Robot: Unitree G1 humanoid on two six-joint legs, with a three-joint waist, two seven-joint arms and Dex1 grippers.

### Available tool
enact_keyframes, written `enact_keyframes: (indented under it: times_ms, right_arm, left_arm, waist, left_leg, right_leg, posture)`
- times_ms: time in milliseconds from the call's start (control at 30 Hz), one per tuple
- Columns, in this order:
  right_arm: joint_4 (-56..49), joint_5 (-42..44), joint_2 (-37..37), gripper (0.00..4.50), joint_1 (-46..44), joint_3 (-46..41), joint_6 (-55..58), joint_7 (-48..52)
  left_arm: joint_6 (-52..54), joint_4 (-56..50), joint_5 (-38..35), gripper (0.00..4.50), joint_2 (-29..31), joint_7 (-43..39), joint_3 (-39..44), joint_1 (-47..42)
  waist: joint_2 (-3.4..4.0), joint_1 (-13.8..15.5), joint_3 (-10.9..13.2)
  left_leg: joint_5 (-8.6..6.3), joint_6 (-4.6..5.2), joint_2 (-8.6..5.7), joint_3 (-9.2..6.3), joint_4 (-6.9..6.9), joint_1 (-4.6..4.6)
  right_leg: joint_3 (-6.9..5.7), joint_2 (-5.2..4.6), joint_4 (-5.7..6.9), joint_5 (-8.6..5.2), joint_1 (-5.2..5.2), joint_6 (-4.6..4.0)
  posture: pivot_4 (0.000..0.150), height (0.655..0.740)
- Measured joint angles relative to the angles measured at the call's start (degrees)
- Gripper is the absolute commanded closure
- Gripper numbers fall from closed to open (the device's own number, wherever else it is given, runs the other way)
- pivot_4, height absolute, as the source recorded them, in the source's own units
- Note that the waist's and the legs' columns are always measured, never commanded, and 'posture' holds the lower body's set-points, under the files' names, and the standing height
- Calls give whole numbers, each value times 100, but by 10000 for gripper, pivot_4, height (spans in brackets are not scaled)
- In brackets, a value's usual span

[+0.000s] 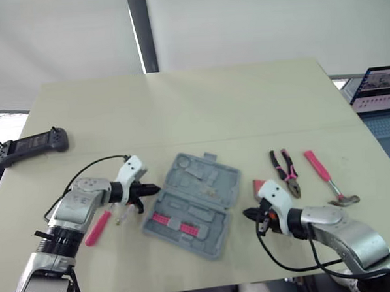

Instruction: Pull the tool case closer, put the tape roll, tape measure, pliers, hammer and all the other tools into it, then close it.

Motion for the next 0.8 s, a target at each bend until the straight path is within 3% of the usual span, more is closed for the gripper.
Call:
enact_keyframes:
  times_ms: [800]
  right_arm:
    - [517, -503, 517, 44711, -558, 720, -76, -150]
  left_arm:
    - [-192, 247, 400, 45000, -362, -168, -162, -125]
  waist:
    - [-4, -7, -3]
  left_leg:
    - [1, -2, 0, -3, 6, 1]
  right_leg:
    - [-4, 0, 11, 0, -3, 0]
  posture:
    - [1500, 7400]
